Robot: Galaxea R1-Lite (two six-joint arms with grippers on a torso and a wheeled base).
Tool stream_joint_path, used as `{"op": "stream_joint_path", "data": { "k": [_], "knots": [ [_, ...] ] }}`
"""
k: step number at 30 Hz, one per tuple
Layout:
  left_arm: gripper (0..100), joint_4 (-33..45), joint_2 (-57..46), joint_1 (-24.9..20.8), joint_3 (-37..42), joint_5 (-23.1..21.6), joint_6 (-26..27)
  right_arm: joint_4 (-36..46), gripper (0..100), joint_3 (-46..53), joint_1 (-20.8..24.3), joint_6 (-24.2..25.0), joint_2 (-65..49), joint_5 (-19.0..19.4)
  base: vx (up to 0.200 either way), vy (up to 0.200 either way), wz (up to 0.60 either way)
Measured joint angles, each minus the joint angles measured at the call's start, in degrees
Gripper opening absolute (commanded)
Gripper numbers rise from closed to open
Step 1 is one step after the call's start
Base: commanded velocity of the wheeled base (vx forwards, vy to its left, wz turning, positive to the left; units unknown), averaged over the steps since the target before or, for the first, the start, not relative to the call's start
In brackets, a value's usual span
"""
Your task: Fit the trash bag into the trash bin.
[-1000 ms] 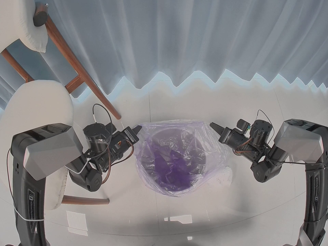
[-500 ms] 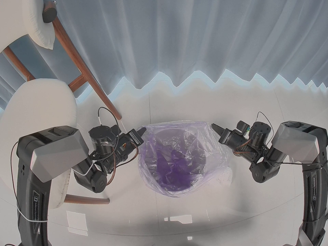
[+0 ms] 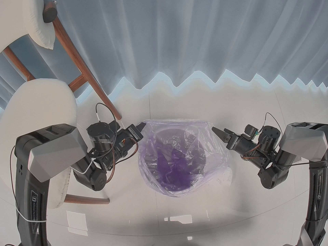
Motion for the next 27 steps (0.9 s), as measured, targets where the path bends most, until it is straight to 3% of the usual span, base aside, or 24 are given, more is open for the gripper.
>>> {"op": "stream_joint_path", "data": {
  "k": [4, 15, 16, 27],
  "knots": [
    [0, 0.1, -1.1, 0.0, -0.4, 0.1, 0.0, 0.0, 100, 1.0, 0.4, -3.6, -0.5, 2.6, 0.000, 0.000, 0.00],
    [0, 0.4, -2.7, 0.1, -1.4, -0.4, 0.0, 0.0, 100, -0.9, 2.8, -3.9, 0.9, 3.1, 0.000, 0.000, 0.00],
    [0, 0.4, -2.7, 0.0, -1.4, -0.4, 0.0, 0.0, 0, -1.2, 3.0, -3.9, 1.2, 3.1, 0.000, 0.000, 0.00],
    [0, 0.5, -2.7, -0.5, -1.4, -0.6, 0.0, 0.9, 0, -6.1, 3.4, -3.1, 3.8, 3.0, 0.000, 0.000, 0.00]
  ]
}}
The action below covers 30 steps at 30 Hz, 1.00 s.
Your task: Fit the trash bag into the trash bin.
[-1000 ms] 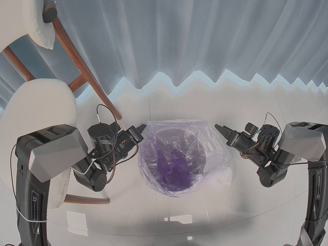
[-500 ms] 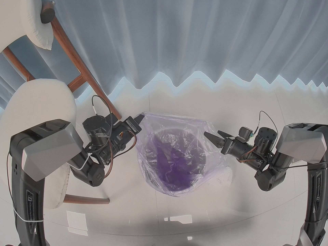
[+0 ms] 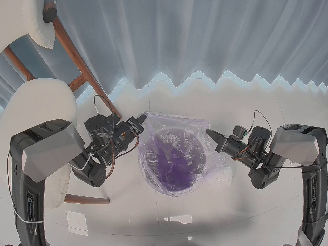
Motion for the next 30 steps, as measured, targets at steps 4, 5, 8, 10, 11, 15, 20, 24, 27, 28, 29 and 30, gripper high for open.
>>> {"op": "stream_joint_path", "data": {
  "k": [4, 5, 8, 10, 11, 15, 20, 24, 27, 28, 29, 30],
  "knots": [
    [0, 0.7, 0.1, 0.1, -0.1, 0.0, 0.0, 0.9, 0, -1.9, -0.3, 2.3, 0.4, -0.2, 0.000, 0.000, 0.00],
    [0, 1.0, 0.2, 0.1, -0.1, 0.0, 0.0, 1.2, 0, -2.5, -0.4, 3.3, 0.4, -0.3, 0.000, 0.000, 0.00],
    [0, 2.1, 0.2, 0.2, -0.2, 0.0, -0.5, 2.4, 0, -4.0, -0.7, 6.0, 0.5, -0.8, 0.000, 0.000, 0.00],
    [0, 2.6, 0.3, 0.2, -0.3, 0.0, -1.4, 3.3, 0, -4.8, -1.1, 6.5, 0.5, -1.5, 0.000, 0.000, 0.00],
    [0, 2.8, 0.3, 0.3, -0.5, 0.0, -2.0, 4.0, 0, -5.2, -1.2, 6.5, 0.5, -1.9, 0.000, 0.000, 0.00],
    [0, 4.4, 0.7, 0.7, -1.4, 0.1, -3.0, 6.4, 0, -6.6, -1.4, 6.6, 0.8, -3.4, 0.000, 0.000, 0.00],
    [0, 6.2, 1.8, 1.2, -2.5, 0.2, -3.4, 9.7, 0, -8.9, -1.5, 6.7, 1.4, -4.5, 0.000, 0.000, 0.00],
    [0, 6.5, 2.9, 1.4, -3.4, 0.2, -3.5, 11.0, 0, -10.3, -1.5, 6.7, 2.0, -4.7, 0.000, 0.000, 0.00],
    [0, 6.9, 3.9, 1.5, -4.0, 0.3, -3.5, 11.7, 0, -10.8, -1.5, 6.7, 2.5, -4.7, 0.000, 0.000, 0.00],
    [0, 7.1, 4.2, 1.5, -4.1, 0.3, -3.5, 11.9, 0, -11.0, -1.5, 6.7, 2.7, -4.7, 0.000, 0.000, 0.00],
    [0, 7.2, 4.3, 1.5, -4.2, 0.3, -3.5, 12.0, 0, -11.0, -1.5, 6.7, 2.9, -4.7, 0.000, 0.000, 0.00],
    [0, 7.8, 4.5, 1.5, -4.2, 0.3, -3.5, 12.1, 0, -11.1, -1.4, 6.8, 3.1, -4.7, 0.000, 0.000, 0.00]
  ]
}}
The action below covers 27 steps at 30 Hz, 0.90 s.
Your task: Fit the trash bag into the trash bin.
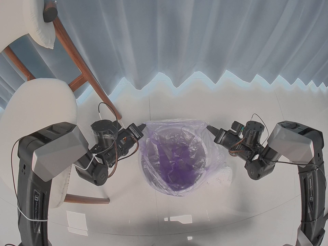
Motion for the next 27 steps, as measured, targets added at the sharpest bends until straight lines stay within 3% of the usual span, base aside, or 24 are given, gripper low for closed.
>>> {"op": "stream_joint_path", "data": {
  "k": [5, 11, 19, 20, 21, 22, 27],
  "knots": [
    [0, 1.0, 0.6, 0.7, -0.1, -0.3, -0.5, 0.1, 0, -0.1, 0.0, 0.0, 0.9, 0.0, 0.000, 0.000, 0.00],
    [0, 1.0, 0.9, 1.4, -0.1, -0.4, -5.1, -0.3, 0, 1.1, 0.1, -0.1, 1.5, 0.0, 0.000, 0.000, 0.00],
    [0, 1.0, 1.0, 1.6, 0.2, -0.8, -6.0, -3.6, 0, 4.6, 0.1, -0.1, 1.6, 0.0, 0.000, 0.000, 0.00],
    [100, 1.0, 1.0, 1.6, 0.2, -0.8, -6.0, -4.0, 0, 5.2, 0.1, -0.2, 1.6, 0.0, 0.000, 0.000, 0.00],
    [100, 1.0, 1.0, 1.6, 0.4, -0.7, -6.0, -4.3, 0, 5.5, 0.0, -0.2, 1.6, 0.0, 0.000, 0.000, 0.00],
    [100, 1.1, 1.0, 1.6, 0.6, -0.6, -6.0, -4.4, 100, 5.9, 0.0, -0.2, 1.6, -0.1, 0.000, 0.000, 0.00],
    [100, 0.0, 0.8, 1.9, 1.3, -0.5, -6.1, -5.5, 100, 6.7, 0.0, 0.1, 1.5, -0.2, 0.000, 0.000, 0.00]
  ]
}}
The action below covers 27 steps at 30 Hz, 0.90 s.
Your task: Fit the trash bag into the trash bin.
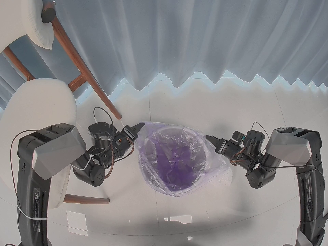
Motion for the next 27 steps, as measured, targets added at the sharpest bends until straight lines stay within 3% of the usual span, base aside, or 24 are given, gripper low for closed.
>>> {"op": "stream_joint_path", "data": {
  "k": [12, 27],
  "knots": [
    [100, -12.0, -2.1, -0.5, 4.3, -0.2, -3.5, -7.4, 100, 11.5, -0.1, 4.7, -4.1, 0.2, 0.000, 0.000, 0.00],
    [100, -13.4, -2.8, -2.1, 7.6, -0.7, -2.3, -7.5, 100, 26.0, -0.9, 4.1, -13.2, 0.3, 0.000, 0.000, 0.00]
  ]
}}
